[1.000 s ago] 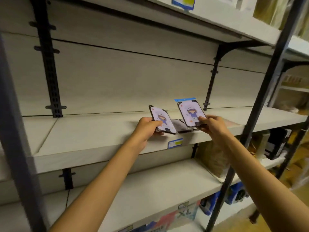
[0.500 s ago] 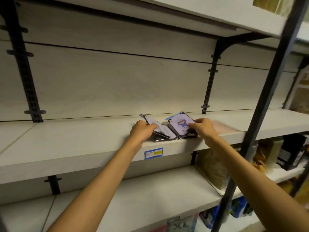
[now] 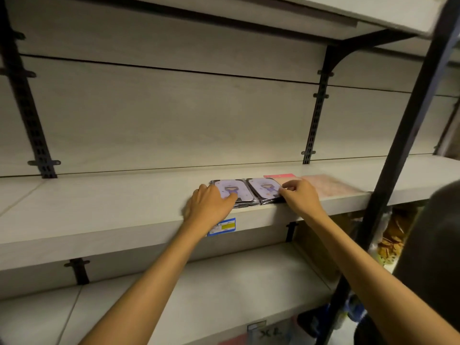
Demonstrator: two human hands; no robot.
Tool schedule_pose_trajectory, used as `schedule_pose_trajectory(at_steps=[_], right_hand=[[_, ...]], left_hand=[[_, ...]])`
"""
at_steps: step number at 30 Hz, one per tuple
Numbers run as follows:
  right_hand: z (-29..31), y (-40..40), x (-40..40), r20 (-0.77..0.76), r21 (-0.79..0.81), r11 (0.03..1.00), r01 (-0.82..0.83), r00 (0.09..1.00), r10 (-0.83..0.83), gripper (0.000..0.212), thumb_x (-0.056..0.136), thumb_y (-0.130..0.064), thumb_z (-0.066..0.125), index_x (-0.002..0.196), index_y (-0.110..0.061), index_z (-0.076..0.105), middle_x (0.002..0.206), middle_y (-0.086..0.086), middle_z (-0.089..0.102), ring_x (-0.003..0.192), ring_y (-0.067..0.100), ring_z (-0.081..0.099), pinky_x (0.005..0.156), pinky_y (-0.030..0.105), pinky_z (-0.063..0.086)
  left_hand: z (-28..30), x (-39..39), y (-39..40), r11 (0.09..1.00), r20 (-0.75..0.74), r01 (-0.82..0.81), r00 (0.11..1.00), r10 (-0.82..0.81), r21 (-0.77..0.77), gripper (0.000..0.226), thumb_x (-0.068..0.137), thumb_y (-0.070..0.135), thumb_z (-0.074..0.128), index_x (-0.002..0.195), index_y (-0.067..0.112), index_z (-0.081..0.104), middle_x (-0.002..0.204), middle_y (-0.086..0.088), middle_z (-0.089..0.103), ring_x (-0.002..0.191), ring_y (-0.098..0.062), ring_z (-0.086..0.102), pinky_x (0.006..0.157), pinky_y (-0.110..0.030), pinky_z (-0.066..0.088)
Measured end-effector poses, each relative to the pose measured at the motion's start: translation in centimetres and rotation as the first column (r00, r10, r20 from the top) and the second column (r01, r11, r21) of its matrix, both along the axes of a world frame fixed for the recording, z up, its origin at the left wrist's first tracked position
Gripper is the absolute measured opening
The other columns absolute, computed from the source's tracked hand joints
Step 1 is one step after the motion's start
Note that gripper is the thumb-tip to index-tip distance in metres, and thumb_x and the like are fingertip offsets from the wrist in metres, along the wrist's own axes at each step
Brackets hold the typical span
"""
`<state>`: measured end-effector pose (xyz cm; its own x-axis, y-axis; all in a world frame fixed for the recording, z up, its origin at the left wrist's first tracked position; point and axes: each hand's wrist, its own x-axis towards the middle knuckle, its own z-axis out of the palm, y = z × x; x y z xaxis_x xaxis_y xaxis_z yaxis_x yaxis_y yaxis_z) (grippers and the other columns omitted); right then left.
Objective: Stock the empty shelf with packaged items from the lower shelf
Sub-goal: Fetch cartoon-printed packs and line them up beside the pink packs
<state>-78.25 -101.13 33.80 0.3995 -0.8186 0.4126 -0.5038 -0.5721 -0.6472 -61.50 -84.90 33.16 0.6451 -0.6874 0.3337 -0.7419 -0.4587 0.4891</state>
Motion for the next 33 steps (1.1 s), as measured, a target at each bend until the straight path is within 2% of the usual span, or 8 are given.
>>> schedule_pose_trajectory(at_steps=[4, 8, 11, 18, 24, 26, 29, 33], right_hand=[[-0.2, -0.1, -0.1, 0.030, -0.013, 1.000, 0.006, 1.000, -0.006, 0.028, 0.092, -0.020, 0.061, 0.112, -0.004, 0.072, 0.111, 0.013, 0.071, 0.090, 0.018, 0.057, 0.081, 0.030, 0.047], [-0.1, -0.3, -0.1, 0.021, -0.018, 1.000, 0.000, 1.000, 0.001, 0.024, 0.091, -0.019, 0.060, 0.104, -0.004, 0.075, 0.106, 0.013, 0.073, 0.090, 0.023, 0.059, 0.086, 0.038, 0.051], [-0.2, -0.6, -0.2, 0.011, -0.005, 1.000, -0.008, 1.000, 0.008, 0.025, 0.091, -0.021, 0.060, 0.104, -0.007, 0.076, 0.107, 0.010, 0.074, 0.093, 0.023, 0.061, 0.085, 0.034, 0.049], [-0.3, -0.9, -0.2, -0.008, 0.028, 0.999, -0.041, 0.999, 0.041, 0.026, 0.093, -0.023, 0.058, 0.103, -0.008, 0.077, 0.101, 0.009, 0.074, 0.091, 0.025, 0.063, 0.083, 0.038, 0.052], [-0.3, -1.3, -0.3, -0.059, 0.017, 0.998, -0.054, 0.997, 0.055, 0.032, 0.094, -0.026, 0.056, 0.095, -0.002, 0.076, 0.095, 0.018, 0.073, 0.089, 0.034, 0.063, 0.076, 0.041, 0.052], [-0.3, -1.3, -0.5, -0.066, -0.062, 0.998, -0.019, 0.998, 0.015, 0.037, 0.093, -0.028, 0.055, 0.103, 0.002, 0.073, 0.107, 0.023, 0.070, 0.098, 0.039, 0.062, 0.082, 0.044, 0.050], [0.3, -0.2, -0.7, -0.079, -0.245, 0.969, 0.028, 0.996, -0.049, 0.037, 0.092, -0.033, 0.056, 0.118, -0.012, 0.071, 0.118, 0.015, 0.063, 0.109, 0.036, 0.057, 0.090, 0.042, 0.047], [0.5, 3.8, 0.5, -0.042, -0.363, 0.919, -0.152, 0.988, 0.146, 0.037, 0.090, -0.036, 0.052, 0.114, -0.016, 0.071, 0.106, 0.008, 0.064, 0.099, 0.027, 0.058, 0.084, 0.040, 0.048]], left_hand=[[-0.5, 0.2, -0.3, 1.000, 0.029, -0.018, 0.999, 0.019, -0.020, 0.064, 0.084, 0.071, 0.043, 0.121, 0.023, 0.064, 0.115, -0.009, 0.065, 0.106, -0.030, 0.059, 0.073, -0.033, 0.041], [-0.4, -0.1, -0.3, 0.998, 0.004, -0.045, 0.999, 0.045, -0.039, 0.072, 0.081, 0.074, 0.050, 0.116, 0.011, 0.056, 0.117, -0.008, 0.063, 0.107, -0.028, 0.059, 0.073, -0.033, 0.041], [-0.4, -0.3, -0.2, 0.998, -0.018, -0.054, 0.998, 0.053, -0.031, 0.076, 0.080, 0.075, 0.050, 0.119, 0.010, 0.052, 0.120, -0.008, 0.062, 0.108, -0.028, 0.059, 0.073, -0.033, 0.041], [-0.2, -1.2, 0.2, 0.998, 0.098, -0.048, 0.994, 0.043, 0.042, 0.058, 0.088, 0.070, 0.039, 0.129, 0.029, 0.049, 0.119, -0.010, 0.056, 0.113, -0.031, 0.053, 0.079, -0.038, 0.040], [0.0, -1.2, 0.1, 0.997, 0.079, -0.057, 0.996, 0.053, 0.060, 0.060, 0.087, 0.073, 0.039, 0.125, 0.028, 0.052, 0.117, -0.009, 0.055, 0.112, -0.029, 0.053, 0.079, -0.037, 0.042], [0.0, -1.2, 0.4, 0.998, 0.091, -0.058, 0.994, 0.056, 0.023, 0.063, 0.087, 0.073, 0.042, 0.128, 0.027, 0.052, 0.119, -0.008, 0.053, 0.114, -0.028, 0.052, 0.084, -0.038, 0.046], [0.1, -1.0, 1.6, 0.994, 0.153, -0.033, 0.987, 0.049, -0.105, 0.052, 0.091, 0.065, 0.047, 0.126, 0.027, 0.056, 0.117, -0.003, 0.053, 0.113, -0.023, 0.051, 0.088, -0.037, 0.044], [-0.3, -0.7, 5.3, 0.978, 0.216, 0.052, 0.976, -0.008, -0.201, 0.035, 0.092, 0.051, 0.056, 0.119, 0.029, 0.060, 0.112, 0.003, 0.052, 0.108, -0.018, 0.050, 0.091, -0.036, 0.042]])
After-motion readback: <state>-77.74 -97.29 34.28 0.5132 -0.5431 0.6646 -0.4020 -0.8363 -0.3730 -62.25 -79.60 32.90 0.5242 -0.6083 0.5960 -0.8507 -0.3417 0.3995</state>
